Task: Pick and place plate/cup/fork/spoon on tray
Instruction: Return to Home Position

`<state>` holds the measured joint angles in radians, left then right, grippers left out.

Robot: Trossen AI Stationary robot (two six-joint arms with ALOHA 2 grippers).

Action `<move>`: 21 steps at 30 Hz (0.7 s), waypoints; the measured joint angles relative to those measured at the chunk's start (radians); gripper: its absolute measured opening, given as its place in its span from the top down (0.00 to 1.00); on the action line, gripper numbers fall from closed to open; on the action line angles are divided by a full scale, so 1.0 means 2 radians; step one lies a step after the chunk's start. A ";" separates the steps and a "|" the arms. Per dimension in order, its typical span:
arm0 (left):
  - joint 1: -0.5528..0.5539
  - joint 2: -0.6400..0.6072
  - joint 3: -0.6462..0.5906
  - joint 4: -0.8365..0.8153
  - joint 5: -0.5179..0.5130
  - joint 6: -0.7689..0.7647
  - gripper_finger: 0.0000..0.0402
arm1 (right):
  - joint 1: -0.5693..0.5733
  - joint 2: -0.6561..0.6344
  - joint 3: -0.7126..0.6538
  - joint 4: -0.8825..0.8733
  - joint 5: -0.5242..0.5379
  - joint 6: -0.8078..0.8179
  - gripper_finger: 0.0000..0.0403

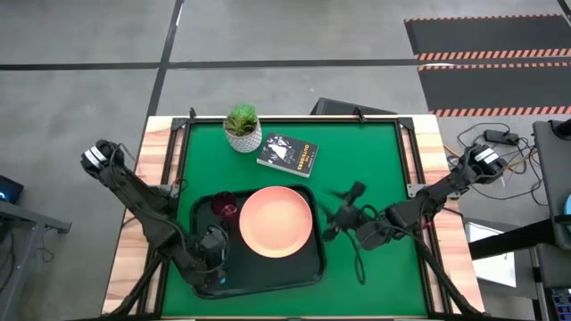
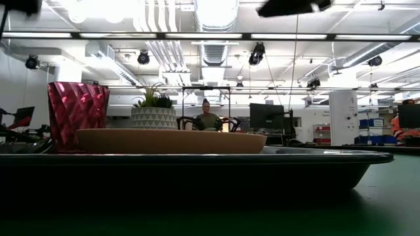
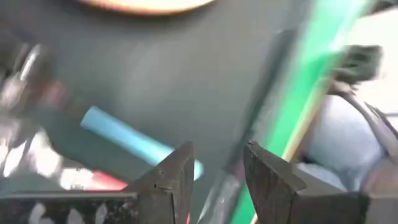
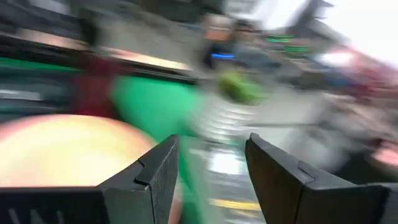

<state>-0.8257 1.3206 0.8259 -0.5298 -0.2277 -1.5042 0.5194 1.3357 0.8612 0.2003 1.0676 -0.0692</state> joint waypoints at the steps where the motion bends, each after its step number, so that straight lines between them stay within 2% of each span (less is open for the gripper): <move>1: 0.000 -0.005 0.010 0.003 -0.012 0.044 0.71 | 0.000 -0.001 0.000 -0.017 0.047 0.002 0.57; 3: 0.000 -0.015 0.030 0.009 -0.050 0.150 0.71 | 0.002 -0.006 0.000 -0.081 0.103 0.043 0.57; 4: 0.000 -0.022 0.037 0.018 -0.075 0.212 0.71 | 0.001 -0.014 0.000 -0.119 0.090 0.059 0.57; 7: 0.011 -0.050 0.045 0.065 -0.134 0.421 0.71 | -0.019 -0.042 -0.002 -0.186 -0.017 0.108 0.57; 11: 0.055 -0.117 0.033 0.092 -0.141 0.640 0.75 | -0.037 -0.072 -0.025 -0.179 -0.130 0.070 0.57; 16: 0.142 -0.225 -0.024 0.114 -0.124 0.787 0.85 | -0.044 -0.125 -0.080 -0.087 -0.202 -0.029 0.57; 21: 0.240 -0.327 -0.121 0.207 -0.064 0.838 0.96 | -0.044 -0.203 -0.165 0.006 -0.246 -0.060 0.57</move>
<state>-0.3452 0.6661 0.5832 -0.1158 -0.3559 0.1716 0.4318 0.9290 0.5319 0.2124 0.5749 -0.1898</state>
